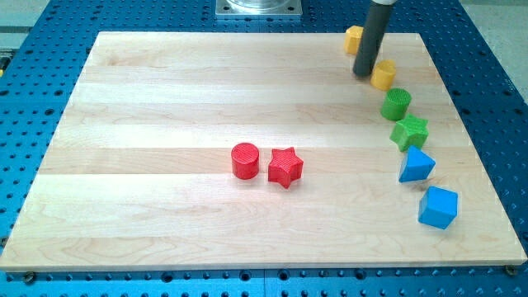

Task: Move the hexagon into the yellow heart

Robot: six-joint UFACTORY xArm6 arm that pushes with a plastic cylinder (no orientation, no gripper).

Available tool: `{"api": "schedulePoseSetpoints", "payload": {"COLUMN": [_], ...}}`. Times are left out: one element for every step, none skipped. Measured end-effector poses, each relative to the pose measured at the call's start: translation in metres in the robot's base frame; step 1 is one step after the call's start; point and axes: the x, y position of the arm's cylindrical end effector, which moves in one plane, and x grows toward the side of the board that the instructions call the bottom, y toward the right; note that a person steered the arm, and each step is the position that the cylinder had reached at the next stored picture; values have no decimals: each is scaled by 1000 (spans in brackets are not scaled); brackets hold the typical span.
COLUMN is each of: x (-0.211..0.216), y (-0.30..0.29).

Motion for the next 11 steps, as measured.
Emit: {"api": "schedulePoseSetpoints", "payload": {"x": [-23,-85,-97,-80,-57,-55,-99,-98,-95,-68,-53], "y": [-96,-80,-21,26,34,37,36,63,84,81,68]}}
